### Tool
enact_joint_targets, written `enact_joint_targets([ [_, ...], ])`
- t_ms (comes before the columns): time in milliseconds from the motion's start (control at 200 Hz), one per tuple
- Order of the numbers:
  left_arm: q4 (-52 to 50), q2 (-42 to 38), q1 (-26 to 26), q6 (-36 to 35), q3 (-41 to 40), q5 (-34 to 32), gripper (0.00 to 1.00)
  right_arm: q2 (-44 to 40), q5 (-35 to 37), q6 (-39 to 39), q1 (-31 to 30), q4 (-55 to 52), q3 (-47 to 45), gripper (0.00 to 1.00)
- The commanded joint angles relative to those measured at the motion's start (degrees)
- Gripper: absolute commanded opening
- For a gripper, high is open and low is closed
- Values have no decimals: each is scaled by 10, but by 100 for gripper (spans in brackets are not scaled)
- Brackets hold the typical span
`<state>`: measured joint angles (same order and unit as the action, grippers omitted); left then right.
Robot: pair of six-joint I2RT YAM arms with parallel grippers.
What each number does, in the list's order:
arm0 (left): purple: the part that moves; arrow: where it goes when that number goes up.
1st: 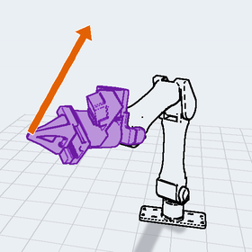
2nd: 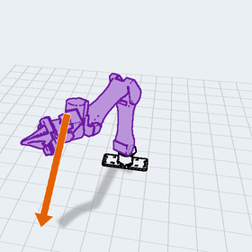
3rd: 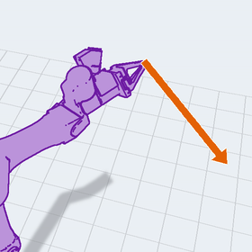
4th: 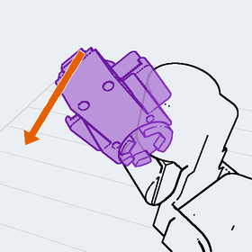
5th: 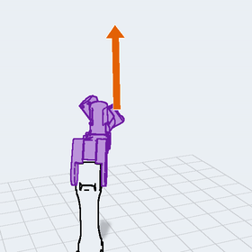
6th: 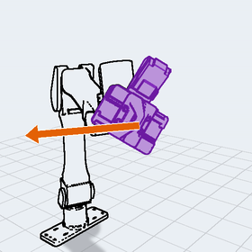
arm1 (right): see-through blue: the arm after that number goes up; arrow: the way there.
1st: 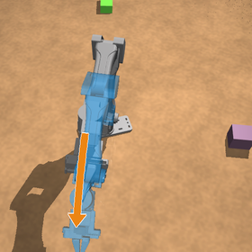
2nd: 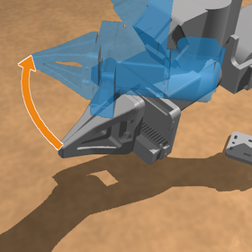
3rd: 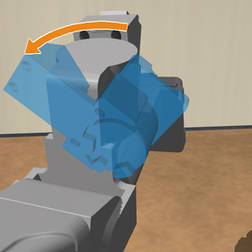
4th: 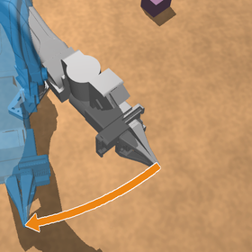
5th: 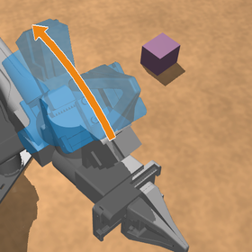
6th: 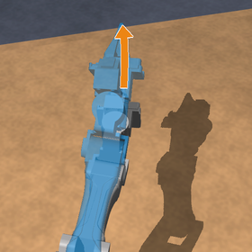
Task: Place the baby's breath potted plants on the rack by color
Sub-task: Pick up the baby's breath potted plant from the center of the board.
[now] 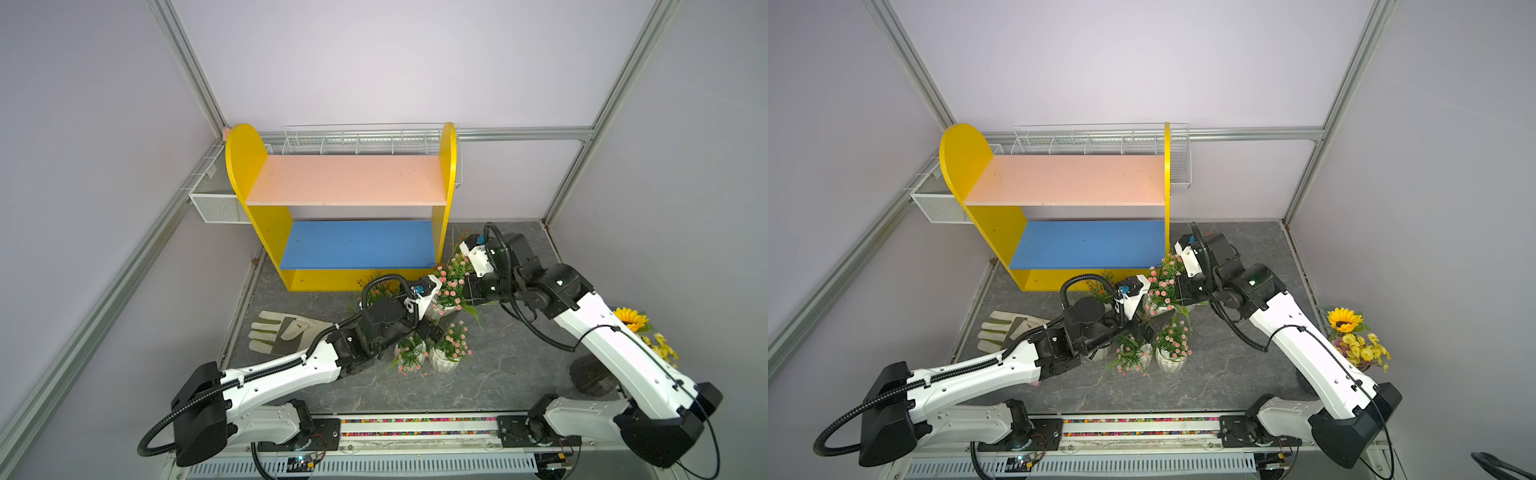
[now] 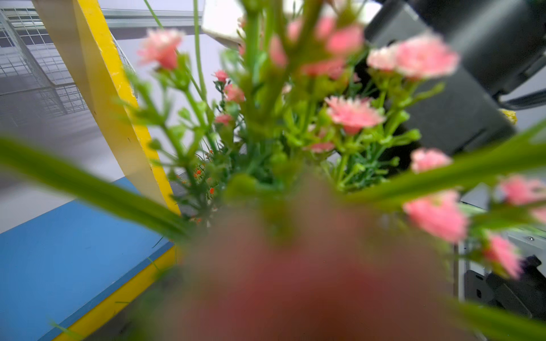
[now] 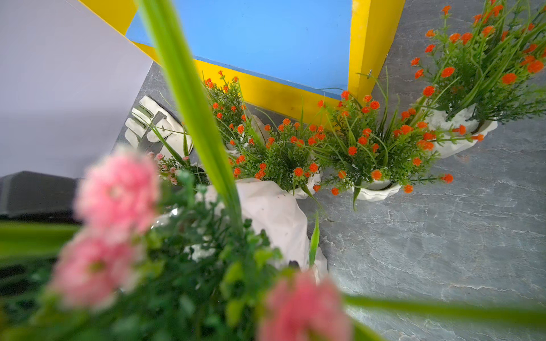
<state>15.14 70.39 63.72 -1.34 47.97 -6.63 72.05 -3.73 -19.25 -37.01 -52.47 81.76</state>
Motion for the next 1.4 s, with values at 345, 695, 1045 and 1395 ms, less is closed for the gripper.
enact_joint_targets([
  [345, -38, 40, 3, -19, 49, -10, 100, -12, -14, 0, -9, 45, 7, 7],
  [695, -64, 59, 3, -28, 63, -28, 100, -16, -22, -2, -9, 42, 10, 7],
  [1045, -44, 50, 4, -32, 52, -41, 78, -23, -24, -3, -9, 48, -9, 7],
  [1395, -10, 43, 3, -22, 43, -55, 36, -29, -22, -10, -6, 65, -32, 8],
])
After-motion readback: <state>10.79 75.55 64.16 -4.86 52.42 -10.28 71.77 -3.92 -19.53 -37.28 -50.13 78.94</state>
